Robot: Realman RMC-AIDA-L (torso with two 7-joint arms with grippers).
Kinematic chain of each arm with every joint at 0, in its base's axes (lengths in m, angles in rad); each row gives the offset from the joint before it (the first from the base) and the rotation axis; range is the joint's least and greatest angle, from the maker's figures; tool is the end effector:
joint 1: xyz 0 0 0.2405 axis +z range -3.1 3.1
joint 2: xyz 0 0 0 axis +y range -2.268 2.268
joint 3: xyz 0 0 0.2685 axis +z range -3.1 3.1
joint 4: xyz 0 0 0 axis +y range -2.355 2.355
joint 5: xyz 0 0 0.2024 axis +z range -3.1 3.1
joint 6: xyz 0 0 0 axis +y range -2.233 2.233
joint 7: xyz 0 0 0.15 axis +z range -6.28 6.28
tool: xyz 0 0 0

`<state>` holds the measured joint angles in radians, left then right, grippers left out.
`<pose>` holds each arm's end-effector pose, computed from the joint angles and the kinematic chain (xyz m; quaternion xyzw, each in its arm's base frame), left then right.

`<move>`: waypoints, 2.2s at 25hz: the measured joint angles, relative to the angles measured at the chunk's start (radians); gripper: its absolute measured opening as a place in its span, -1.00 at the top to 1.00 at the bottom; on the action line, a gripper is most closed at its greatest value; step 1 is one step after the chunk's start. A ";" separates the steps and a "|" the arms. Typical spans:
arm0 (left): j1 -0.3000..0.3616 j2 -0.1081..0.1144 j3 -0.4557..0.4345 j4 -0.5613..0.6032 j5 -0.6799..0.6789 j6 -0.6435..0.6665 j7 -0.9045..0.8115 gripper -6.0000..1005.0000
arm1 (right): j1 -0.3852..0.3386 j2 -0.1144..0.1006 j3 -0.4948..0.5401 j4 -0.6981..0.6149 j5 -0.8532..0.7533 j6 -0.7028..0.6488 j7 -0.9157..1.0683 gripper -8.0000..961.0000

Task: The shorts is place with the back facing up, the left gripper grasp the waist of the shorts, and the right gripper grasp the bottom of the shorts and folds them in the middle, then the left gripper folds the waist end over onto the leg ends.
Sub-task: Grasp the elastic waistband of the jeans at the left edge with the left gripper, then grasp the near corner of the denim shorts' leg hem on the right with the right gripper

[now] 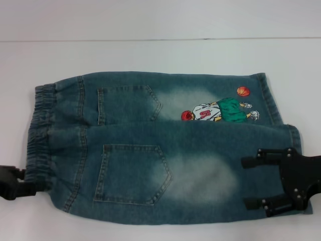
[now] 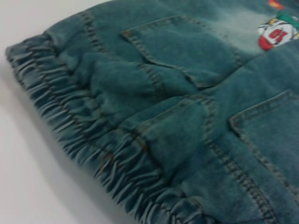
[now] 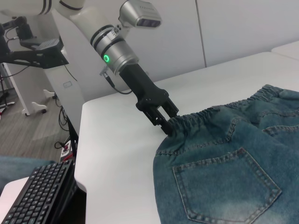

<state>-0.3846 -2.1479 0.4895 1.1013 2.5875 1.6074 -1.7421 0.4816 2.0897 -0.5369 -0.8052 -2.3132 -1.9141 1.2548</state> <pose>-0.3531 0.2778 0.0395 -0.8918 -0.4059 0.0011 0.1998 0.2819 0.2733 0.0071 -0.9720 0.1425 0.1855 0.0205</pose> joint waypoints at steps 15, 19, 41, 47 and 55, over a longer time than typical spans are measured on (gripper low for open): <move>-0.008 -0.011 0.025 0.007 -0.018 0.036 -0.002 0.69 | -0.008 -0.005 0.012 -0.018 -0.003 0.004 0.057 -0.97; -0.017 -0.014 0.015 0.009 -0.023 0.033 -0.006 0.87 | -0.009 -0.010 0.009 -0.084 -0.018 0.028 0.179 -0.97; -0.036 -0.005 0.026 -0.016 -0.043 0.040 0.001 0.91 | 0.099 -0.021 -0.227 -0.372 -0.591 -0.077 0.637 -0.96; -0.036 -0.004 0.026 -0.026 -0.048 0.034 0.003 0.91 | 0.112 -0.007 -0.271 -0.324 -0.610 -0.072 0.659 -0.96; -0.036 -0.004 0.026 -0.029 -0.049 0.023 0.004 0.91 | 0.126 -0.003 -0.273 -0.292 -0.592 -0.059 0.675 -0.96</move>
<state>-0.4203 -2.1524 0.5153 1.0722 2.5387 1.6306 -1.7380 0.6073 2.0863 -0.8103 -1.0971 -2.9054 -1.9727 1.9299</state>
